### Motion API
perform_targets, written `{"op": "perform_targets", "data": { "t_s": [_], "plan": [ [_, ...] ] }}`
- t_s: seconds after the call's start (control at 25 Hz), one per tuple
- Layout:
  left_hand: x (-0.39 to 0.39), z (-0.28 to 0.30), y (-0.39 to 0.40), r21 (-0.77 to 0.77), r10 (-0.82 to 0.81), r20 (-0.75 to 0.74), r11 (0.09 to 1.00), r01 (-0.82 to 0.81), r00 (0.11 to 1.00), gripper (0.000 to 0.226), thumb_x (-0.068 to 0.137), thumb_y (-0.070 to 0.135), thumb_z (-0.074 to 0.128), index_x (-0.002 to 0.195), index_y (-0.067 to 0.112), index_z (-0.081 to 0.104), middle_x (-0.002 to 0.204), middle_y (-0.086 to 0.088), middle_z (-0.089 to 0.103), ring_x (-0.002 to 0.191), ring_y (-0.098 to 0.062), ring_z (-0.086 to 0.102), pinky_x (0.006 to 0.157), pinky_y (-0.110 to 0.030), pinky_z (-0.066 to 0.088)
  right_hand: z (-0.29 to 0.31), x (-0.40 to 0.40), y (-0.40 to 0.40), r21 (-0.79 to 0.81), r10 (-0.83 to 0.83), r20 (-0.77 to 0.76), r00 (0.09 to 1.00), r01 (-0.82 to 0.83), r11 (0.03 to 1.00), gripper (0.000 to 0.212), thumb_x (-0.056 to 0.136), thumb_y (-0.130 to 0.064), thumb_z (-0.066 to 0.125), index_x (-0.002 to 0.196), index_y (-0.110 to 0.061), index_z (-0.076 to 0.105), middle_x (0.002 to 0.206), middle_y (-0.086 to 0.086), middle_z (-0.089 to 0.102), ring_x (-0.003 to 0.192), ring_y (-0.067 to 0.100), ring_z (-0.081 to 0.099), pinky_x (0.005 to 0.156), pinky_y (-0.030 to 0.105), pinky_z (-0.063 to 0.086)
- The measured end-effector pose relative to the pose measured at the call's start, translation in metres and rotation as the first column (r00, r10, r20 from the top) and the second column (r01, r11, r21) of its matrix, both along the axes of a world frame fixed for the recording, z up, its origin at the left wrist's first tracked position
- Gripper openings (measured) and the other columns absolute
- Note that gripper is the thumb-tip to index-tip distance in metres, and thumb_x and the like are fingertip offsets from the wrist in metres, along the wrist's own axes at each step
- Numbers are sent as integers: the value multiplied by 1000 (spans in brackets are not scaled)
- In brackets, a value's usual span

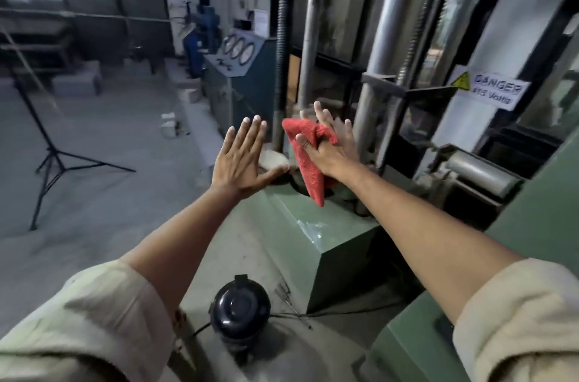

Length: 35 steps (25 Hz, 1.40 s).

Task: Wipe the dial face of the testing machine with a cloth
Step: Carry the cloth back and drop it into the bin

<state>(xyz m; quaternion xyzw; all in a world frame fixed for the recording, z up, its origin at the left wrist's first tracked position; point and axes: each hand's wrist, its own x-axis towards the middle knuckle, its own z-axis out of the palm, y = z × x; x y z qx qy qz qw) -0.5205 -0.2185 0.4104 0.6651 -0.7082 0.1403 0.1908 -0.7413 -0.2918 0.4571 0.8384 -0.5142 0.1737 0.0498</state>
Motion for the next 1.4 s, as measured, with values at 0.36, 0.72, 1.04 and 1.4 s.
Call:
{"op": "perform_targets", "data": {
  "t_s": [0.36, 0.72, 1.04, 1.4],
  "plan": [
    [117, -77, 8, 84, 100, -44, 992, -96, 994, 118, 89, 92, 10, 177, 14, 0, 186, -4, -6, 173, -22, -9, 140, -48, -6, -73, 122, -23, 130, 89, -71, 993, -79, 988, 70, 104, -76, 13, 168, -50, 2, 179, -13, -18, 167, 14, -5, 133, 57, -8],
    [185, -123, -3, 102, 154, -21, 983, -151, 988, 112, 94, 90, 17, 177, 16, 2, 186, -2, -3, 172, -21, -9, 140, -47, -9, -115, 142, -70, 201, 117, -172, 978, -82, 976, 70, 103, -78, 15, 167, -50, 5, 180, -12, -12, 167, 13, -6, 132, 56, -13],
    [191, -228, -66, 292, 117, -30, 951, -103, 993, 117, 90, 95, 13, 177, 18, 2, 185, 0, -3, 171, -18, -11, 140, -47, -8, -239, 156, -108, 400, 211, -307, 928, -76, 913, 69, 104, -75, 8, 167, -49, -5, 178, -8, -20, 166, 15, -13, 132, 58, -13],
    [183, -397, -121, 546, 101, -63, 836, -51, 993, 119, 86, 95, 10, 177, 18, 2, 185, 0, -5, 172, -19, -9, 139, -44, -11, -441, 154, -122, 708, 319, -234, 918, -64, 703, 70, 107, -72, 18, 169, -44, 7, 178, -10, -19, 166, 13, -12, 132, 54, -12]
  ]
}}
